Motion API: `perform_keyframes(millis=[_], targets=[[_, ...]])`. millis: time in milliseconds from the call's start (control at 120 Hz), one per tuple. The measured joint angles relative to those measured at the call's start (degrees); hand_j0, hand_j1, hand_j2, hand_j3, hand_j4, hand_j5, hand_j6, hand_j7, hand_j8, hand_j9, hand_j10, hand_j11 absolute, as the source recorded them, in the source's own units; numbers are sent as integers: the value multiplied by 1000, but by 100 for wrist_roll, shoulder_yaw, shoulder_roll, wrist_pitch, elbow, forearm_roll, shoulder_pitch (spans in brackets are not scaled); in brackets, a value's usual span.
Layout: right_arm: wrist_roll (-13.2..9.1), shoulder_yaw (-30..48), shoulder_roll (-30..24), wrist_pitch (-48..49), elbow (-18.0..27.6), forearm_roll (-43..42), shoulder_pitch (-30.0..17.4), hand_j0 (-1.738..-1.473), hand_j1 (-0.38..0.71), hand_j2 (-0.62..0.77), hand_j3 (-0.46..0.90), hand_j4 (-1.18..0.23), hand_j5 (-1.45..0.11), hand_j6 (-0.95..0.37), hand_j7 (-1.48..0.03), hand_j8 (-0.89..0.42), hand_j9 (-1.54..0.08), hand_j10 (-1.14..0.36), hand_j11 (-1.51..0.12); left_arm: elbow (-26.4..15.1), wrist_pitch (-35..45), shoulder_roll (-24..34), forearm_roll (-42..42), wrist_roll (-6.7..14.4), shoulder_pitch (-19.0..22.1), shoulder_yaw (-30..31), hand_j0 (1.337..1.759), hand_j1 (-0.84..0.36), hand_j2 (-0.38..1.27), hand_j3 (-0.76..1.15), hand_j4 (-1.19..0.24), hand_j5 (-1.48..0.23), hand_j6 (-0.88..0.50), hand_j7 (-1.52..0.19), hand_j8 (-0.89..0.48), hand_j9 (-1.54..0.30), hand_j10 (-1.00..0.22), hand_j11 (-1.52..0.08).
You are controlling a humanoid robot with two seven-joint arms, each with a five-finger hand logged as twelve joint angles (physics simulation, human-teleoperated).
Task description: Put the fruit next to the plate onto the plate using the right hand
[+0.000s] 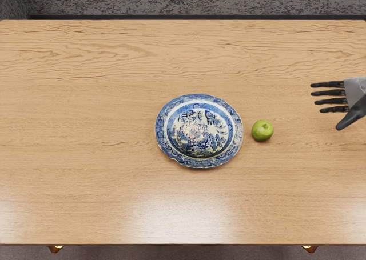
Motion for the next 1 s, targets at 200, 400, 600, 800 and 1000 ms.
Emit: perform_keyframes(millis=[200,400,600,800,1000], targets=[[-17,50,-181,0,392,-944,195,-1658,-347,-2,0,-3,-2,-3,-2,-3,-2,-3,-2,1,1,0,0,0,0,0,1658,345,1,0,-4,-5,-5,-5,-5,-5,-4,-5],[-20,-220,-173,-1791,2016,-2731,246,-1658,-329,-4,0,-20,-23,-21,-22,-21,-23,-20,-22,-1,0,0,1,0,0,0,1658,345,1,0,-4,-5,-5,-5,-5,-5,-4,-5],[-20,-520,866,-3186,2002,-4146,365,-1658,-343,-1,0,-11,-9,-12,-8,-11,-9,-10,-9,0,0,0,0,0,0,1,1658,345,1,0,-4,-5,-5,-5,-5,-5,-4,-5],[-20,-864,1131,-3277,1900,-4899,356,-1658,-348,1,0,-7,-4,-9,-3,-8,-4,-6,-3,1,-1,0,0,0,0,1,1658,345,1,0,-4,-5,-5,-5,-5,-5,-4,-5],[-20,-1106,1530,-4085,2034,-5214,216,-1658,-349,1,0,-5,-2,-7,-1,-6,-2,-4,-1,0,-1,0,0,0,0,1,1658,345,1,0,-4,-5,-5,-5,-5,-5,-4,-5]])
